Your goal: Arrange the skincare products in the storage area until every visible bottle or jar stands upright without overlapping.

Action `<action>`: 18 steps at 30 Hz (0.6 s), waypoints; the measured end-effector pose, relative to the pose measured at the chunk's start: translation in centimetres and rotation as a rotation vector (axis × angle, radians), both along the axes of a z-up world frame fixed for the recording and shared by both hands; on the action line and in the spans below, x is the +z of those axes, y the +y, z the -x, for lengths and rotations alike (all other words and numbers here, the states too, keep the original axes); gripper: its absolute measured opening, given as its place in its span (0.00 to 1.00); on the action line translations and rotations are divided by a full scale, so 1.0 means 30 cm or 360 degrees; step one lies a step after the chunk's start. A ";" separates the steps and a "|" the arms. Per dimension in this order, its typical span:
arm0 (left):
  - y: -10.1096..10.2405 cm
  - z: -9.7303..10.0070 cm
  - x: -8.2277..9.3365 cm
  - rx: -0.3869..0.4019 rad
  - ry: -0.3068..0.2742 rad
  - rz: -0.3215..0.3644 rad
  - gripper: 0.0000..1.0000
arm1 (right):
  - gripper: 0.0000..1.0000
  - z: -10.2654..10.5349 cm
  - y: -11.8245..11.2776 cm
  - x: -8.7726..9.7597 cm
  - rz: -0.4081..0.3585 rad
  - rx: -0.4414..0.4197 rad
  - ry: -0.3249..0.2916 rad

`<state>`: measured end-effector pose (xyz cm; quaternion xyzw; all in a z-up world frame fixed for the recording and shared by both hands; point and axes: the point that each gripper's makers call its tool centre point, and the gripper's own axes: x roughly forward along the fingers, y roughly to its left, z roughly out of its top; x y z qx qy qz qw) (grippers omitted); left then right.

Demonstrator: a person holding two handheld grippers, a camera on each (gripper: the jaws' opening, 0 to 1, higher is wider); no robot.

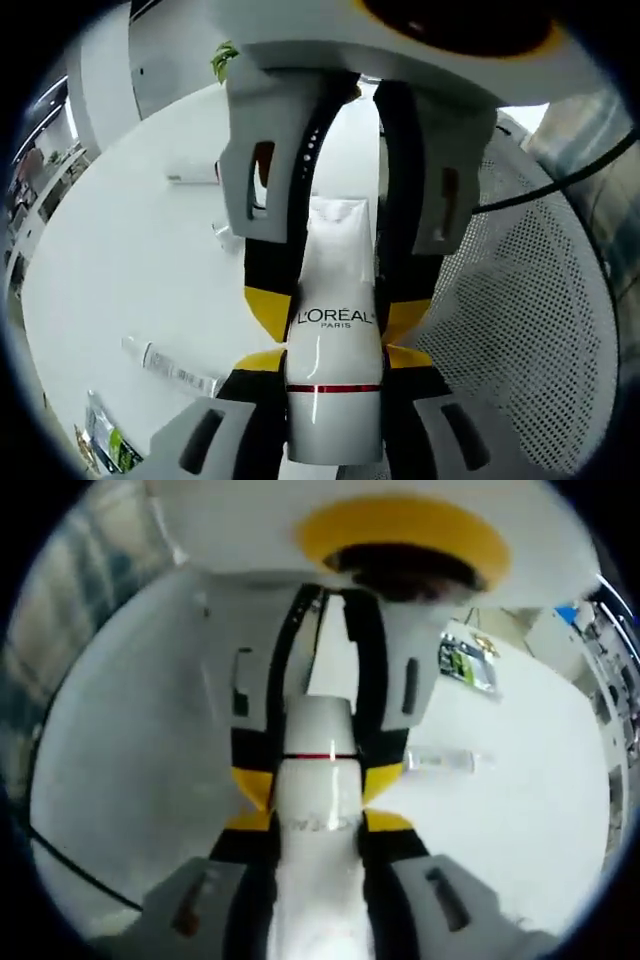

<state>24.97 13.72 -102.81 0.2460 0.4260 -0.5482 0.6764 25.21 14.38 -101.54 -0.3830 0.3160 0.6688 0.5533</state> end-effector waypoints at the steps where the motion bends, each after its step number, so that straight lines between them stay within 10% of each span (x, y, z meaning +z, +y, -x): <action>1: 0.002 -0.005 -0.003 0.0003 -0.0003 -0.0007 0.34 | 0.30 -0.004 0.003 -0.007 -0.0008 -0.0002 -0.0002; 18: 0.042 -0.004 -0.083 -0.0056 0.0018 -0.0092 0.30 | 0.30 -0.024 -0.050 -0.091 -0.0032 -0.0087 0.0021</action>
